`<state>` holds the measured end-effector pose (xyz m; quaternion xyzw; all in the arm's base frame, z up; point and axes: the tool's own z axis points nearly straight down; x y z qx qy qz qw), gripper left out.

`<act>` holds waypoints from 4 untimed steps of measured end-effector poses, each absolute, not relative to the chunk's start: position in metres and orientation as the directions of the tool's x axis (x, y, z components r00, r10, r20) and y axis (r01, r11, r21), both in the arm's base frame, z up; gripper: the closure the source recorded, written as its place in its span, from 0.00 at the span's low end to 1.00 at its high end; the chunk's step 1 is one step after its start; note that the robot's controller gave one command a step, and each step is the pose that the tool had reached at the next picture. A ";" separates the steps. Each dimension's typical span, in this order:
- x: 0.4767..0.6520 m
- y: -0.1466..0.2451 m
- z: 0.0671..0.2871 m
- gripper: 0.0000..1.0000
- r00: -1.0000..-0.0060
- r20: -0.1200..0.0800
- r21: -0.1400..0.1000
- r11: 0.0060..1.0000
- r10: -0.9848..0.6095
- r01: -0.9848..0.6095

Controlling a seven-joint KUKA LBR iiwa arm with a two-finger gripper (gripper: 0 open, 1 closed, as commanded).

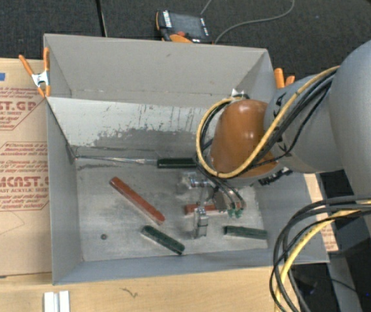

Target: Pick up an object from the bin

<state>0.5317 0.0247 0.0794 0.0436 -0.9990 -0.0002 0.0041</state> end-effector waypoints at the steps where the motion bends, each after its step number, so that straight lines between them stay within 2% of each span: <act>1: 0.530 -0.028 0.069 0.00 -1.000 0.001 -0.001 1.000 -0.015 -0.015; 2: 0.531 -0.025 0.070 1.00 -1.000 0.000 0.001 1.000 -0.019 -0.019; 3: 0.525 -0.030 0.184 1.00 -1.000 -0.009 0.000 1.000 0.001 0.001; 4: 0.532 -0.018 0.234 1.00 -0.999 -0.008 0.000 1.000 -0.031 -0.031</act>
Offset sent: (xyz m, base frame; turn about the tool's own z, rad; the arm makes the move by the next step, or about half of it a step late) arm -0.0012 -0.0506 -0.0088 0.0681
